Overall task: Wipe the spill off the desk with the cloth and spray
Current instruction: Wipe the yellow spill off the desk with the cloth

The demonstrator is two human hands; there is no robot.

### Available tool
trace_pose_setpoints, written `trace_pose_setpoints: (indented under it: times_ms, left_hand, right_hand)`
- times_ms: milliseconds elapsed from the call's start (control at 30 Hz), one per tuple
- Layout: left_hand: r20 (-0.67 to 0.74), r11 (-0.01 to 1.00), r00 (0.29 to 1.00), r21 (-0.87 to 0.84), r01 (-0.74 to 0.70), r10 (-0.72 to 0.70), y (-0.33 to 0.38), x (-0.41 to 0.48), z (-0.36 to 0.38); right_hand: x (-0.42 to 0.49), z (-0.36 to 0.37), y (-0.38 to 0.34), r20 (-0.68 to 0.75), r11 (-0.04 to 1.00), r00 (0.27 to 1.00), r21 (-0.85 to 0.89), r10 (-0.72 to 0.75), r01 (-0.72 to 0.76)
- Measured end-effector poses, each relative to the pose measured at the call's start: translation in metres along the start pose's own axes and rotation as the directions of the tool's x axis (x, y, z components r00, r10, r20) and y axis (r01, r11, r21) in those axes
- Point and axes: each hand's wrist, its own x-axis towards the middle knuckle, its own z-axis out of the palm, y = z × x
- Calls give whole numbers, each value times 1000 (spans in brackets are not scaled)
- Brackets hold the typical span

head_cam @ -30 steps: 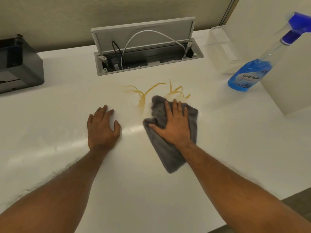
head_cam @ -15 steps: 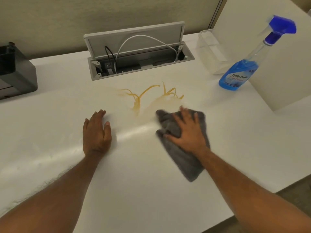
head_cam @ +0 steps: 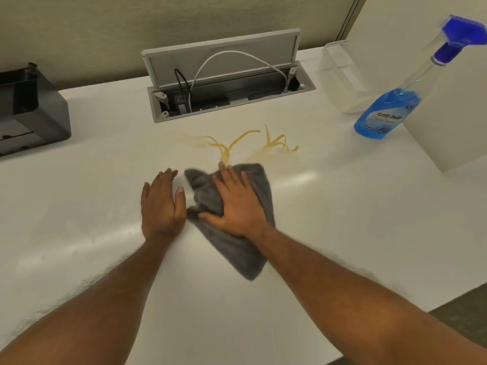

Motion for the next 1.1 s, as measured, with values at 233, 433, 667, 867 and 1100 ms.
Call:
trace_pose_setpoints:
  times_ms: [233,433,667,867,1100]
  left_hand:
    - [21,999,1000,51,19,-20,1,-1,0]
    - [54,988,998,152,4,-13,0,2,3]
    - [31,989,999,144,15,-19,-1,2,5]
    - [51,989,998,146,23,-31,-1,2,3]
    - [47,988,998,151,25,-32,0,2,3]
  right_hand:
    - [-82,-13,87,-295,982,938,3,181,-189]
    - [-16,-27,138,-258,877,844,32,471,-480]
    - [67,-22,68,-49,956,956,-34,289,-291]
    - [-45,-5,36,-80,979,993,177,-88,101]
    - [-51,-40,142,-159,921,911,157,381,-358]
